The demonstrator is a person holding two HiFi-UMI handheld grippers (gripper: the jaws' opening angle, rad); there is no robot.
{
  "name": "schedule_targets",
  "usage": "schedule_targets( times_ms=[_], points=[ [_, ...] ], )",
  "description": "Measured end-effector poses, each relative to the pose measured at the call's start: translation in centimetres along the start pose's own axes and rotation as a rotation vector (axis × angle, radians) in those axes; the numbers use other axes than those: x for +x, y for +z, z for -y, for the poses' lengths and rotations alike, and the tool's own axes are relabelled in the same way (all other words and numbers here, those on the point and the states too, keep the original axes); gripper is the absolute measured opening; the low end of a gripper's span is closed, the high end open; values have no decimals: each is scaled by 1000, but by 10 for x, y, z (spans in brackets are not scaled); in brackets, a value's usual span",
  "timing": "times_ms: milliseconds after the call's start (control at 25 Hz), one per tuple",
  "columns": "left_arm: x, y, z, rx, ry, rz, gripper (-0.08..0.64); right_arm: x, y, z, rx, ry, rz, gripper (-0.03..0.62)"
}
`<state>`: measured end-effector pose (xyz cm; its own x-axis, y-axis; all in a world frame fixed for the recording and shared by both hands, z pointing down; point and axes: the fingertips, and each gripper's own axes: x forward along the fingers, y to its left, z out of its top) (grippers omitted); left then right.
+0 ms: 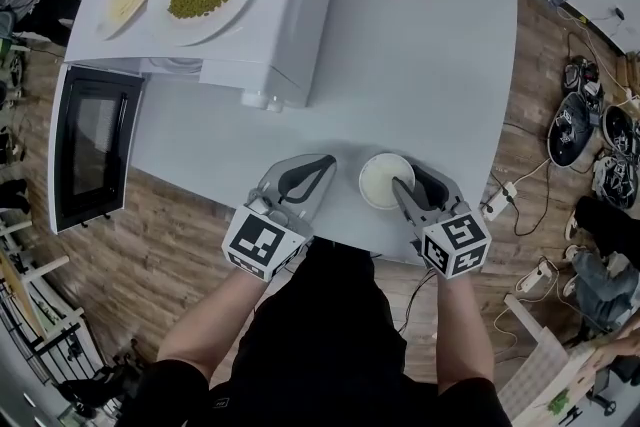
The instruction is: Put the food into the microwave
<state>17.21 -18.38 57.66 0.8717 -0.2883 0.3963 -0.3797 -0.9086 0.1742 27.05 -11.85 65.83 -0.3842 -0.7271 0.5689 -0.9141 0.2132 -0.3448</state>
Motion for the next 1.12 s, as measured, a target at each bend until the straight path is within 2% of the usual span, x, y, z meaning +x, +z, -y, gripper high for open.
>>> schedule_targets(
  times_ms=[200,320,440,640,840,960,1120],
  points=[
    [-6,7,5,12,-9,1,12,-24,3,-9,-178,-44,-27,172],
    [-12,11,7,22,-9,8,12,-38,10,-33,-301,-29,-34,172],
    [-14,8,2,12,-6,12,12,-36,4,-61,-440,15,-87,172],
    [-18,-2,-2,3,-3,11,12,-16,-19,-78,-678,-11,-185,189],
    [-24,-9,-3,-3,-2,12,12,-5,-33,-70,-826,-162,-249,182],
    [-27,-14,-4,-5,-3,15,12,-1,-35,-64,-895,-251,-266,150],
    [-32,-16,3,-6,-13,20,12,1,-37,-62,-1048,-340,-290,104]
  ],
)
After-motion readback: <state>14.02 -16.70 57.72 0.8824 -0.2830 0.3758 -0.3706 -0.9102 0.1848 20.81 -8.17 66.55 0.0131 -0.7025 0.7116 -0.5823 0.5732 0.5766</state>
